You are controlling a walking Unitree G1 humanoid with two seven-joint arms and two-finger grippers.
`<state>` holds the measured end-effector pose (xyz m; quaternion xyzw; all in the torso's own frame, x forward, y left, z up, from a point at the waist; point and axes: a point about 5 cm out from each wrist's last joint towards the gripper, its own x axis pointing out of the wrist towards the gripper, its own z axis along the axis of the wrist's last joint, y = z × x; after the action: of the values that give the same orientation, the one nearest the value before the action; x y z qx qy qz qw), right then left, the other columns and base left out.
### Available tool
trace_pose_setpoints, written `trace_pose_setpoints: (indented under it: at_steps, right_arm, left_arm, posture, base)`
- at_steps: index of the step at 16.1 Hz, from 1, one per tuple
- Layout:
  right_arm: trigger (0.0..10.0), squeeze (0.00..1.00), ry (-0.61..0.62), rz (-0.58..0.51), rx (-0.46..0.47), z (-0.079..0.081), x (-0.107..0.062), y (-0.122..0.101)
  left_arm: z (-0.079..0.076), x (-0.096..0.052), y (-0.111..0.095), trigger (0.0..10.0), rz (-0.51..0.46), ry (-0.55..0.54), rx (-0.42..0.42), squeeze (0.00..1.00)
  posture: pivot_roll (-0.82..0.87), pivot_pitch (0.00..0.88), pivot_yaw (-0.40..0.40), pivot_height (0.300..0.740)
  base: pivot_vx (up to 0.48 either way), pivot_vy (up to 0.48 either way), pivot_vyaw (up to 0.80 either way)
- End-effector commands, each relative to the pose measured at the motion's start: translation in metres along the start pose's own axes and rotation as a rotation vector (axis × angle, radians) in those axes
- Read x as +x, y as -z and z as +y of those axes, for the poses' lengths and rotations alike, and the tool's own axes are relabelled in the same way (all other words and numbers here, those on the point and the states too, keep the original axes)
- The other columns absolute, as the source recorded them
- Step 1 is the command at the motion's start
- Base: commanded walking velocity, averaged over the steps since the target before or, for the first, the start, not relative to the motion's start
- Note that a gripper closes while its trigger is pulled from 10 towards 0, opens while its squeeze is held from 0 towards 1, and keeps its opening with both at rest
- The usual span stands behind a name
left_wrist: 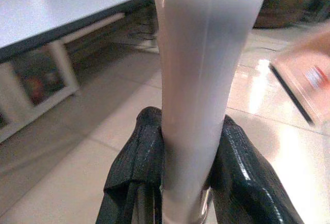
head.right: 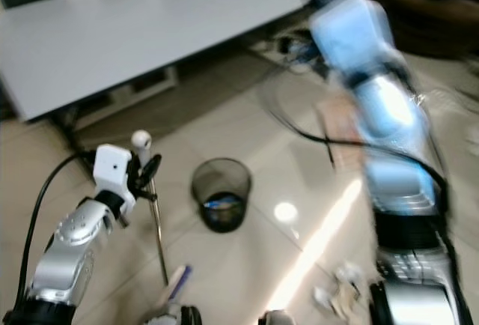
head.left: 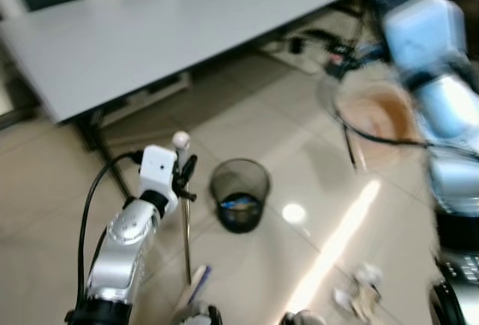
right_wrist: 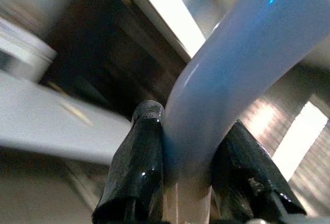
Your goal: Sweep floor
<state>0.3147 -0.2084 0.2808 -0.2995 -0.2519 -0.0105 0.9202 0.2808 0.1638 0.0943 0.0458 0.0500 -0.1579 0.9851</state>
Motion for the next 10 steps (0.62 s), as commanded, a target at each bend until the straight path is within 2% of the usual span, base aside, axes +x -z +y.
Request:
trace_pose_setpoints:
  at_steps: [1, 2, 4, 7, 8, 10]
  right_arm:
    - [10.0, 0.0, 0.096, 0.054, -0.042, -0.017, -0.009, 0.009]
    - [10.0, 0.0, 0.116, 0.087, -0.04, -0.018, -0.014, 0.015]
    - [10.0, 0.0, 0.188, 0.194, 0.034, -0.014, -0.028, 0.032]
    - [10.0, 0.0, 0.262, 0.273, 0.128, -0.003, -0.046, 0.049]
    - [10.0, 0.0, 0.273, 0.298, 0.142, 0.003, -0.052, 0.053]
    - [10.0, 0.0, 0.28, 0.314, 0.168, 0.009, -0.056, 0.054]
  left_arm:
    - [-0.004, 0.006, -0.014, 10.0, -0.057, 0.031, 0.004, 0.0]
    - [-0.005, 0.006, -0.014, 10.0, -0.058, 0.035, 0.004, 0.0]
    - [-0.007, 0.008, -0.013, 10.0, -0.057, 0.056, 0.022, 0.0]
    - [-0.01, 0.011, -0.016, 10.0, -0.081, 0.046, 0.011, 0.0]
    - [-0.011, 0.012, -0.017, 10.0, -0.089, 0.03, -0.02, 0.0]
    - [-0.012, 0.014, -0.017, 10.0, -0.089, 0.017, -0.035, 0.0]
  posture:
    - [-0.09, 0.064, 0.041, 0.74]
    - [-0.08, 0.064, 0.045, 0.74]
    - [-0.09, 0.067, 0.057, 0.74]
    - [-0.09, 0.073, 0.058, 0.74]
    - [-0.09, 0.078, 0.063, 0.74]
    - [-0.09, 0.08, 0.068, 0.74]
  base:
    - [0.0, 0.0, -0.78]
    - [0.0, 0.0, -0.79]
    - [0.0, 0.0, -0.79]
    - [0.0, 0.0, -0.8]
    - [0.0, 0.0, -0.8]
    - [0.0, 0.0, -0.8]
